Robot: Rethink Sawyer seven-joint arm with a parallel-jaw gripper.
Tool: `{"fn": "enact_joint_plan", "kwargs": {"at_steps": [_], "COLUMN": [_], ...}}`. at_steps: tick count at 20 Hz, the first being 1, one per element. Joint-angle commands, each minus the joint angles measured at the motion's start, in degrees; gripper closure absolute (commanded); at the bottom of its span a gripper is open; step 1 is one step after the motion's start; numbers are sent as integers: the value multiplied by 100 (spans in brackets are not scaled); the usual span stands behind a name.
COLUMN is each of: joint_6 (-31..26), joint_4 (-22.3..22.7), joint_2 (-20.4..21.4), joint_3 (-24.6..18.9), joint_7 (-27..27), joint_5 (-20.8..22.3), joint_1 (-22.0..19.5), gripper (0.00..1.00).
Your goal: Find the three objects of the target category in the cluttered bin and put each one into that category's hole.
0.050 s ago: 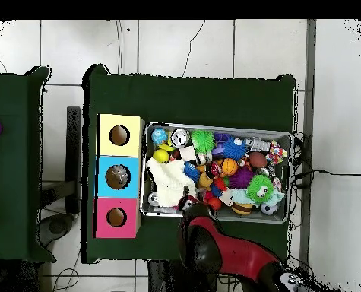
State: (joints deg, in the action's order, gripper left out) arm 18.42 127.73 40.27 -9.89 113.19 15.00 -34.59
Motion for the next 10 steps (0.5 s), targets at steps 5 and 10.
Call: {"fn": "enact_joint_plan", "kwargs": {"at_steps": [5,10], "joint_6": [-1322,-1191], "joint_4": [244,117], "joint_2": [1306,1086], "joint_3": [-1205,-1168], "joint_7": [857,810], "joint_5": [-188,-110], "joint_1": [-980,-997], "gripper": [0,0]}}
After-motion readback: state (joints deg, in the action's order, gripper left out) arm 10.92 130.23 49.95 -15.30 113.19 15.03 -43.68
